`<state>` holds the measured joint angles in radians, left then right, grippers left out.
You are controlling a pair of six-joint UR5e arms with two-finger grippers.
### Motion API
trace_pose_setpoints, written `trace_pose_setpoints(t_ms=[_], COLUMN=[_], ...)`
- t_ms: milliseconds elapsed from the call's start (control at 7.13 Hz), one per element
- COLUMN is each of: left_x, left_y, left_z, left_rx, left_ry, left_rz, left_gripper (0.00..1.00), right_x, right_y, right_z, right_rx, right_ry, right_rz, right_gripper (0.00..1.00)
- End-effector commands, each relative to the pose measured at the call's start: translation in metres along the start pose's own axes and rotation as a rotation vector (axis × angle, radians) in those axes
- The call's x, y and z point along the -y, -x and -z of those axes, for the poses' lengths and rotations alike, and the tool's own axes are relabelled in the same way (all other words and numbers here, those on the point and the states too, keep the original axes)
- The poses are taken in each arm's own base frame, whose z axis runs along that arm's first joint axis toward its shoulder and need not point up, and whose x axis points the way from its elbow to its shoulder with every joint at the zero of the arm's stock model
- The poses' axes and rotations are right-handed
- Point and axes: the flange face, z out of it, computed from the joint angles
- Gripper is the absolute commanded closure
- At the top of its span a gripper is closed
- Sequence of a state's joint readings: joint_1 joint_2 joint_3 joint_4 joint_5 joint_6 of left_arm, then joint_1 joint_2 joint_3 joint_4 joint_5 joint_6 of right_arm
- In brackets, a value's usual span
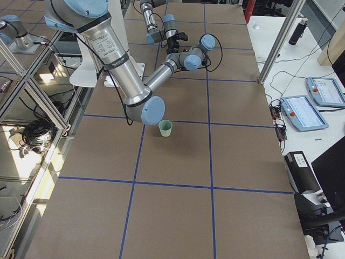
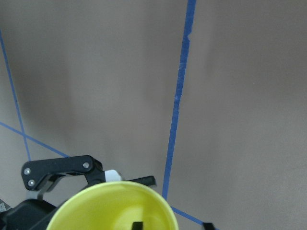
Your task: Transfer and stack yellow cup on green cup
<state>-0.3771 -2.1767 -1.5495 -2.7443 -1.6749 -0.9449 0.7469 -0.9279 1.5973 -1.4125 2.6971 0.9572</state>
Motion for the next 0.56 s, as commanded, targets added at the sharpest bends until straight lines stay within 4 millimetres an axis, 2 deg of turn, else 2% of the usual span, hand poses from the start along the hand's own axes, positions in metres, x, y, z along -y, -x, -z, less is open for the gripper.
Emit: trace_pose_setpoints(t_ms=[0,140,280,421], left_x=[0.000,0.000,0.000,0.001], left_y=[-0.001,-0.001,-0.002,-0.003], left_z=[0.000,0.000,0.000,0.002], left_rx=[-0.002,-0.002,-0.002,-0.006], left_ry=[0.000,0.000,-0.002,-0.004], left_rz=[0.000,0.000,0.006,0.060], left_gripper=[1.00,1.00,1.00,0.43], right_x=[0.000,-0.002,-0.008,-0.019], right_y=[-0.002,-0.005,-0.009,-0.019], right_z=[0.000,0.000,0.002,0.004], right_rx=[0.000,0.000,-0.003,-0.004], right_ry=[0.001,0.000,-0.007,-0.012], right_rz=[-0.001,-0.003,-0.001,0.003], right_gripper=[0.85,0.97,1.00,1.00])
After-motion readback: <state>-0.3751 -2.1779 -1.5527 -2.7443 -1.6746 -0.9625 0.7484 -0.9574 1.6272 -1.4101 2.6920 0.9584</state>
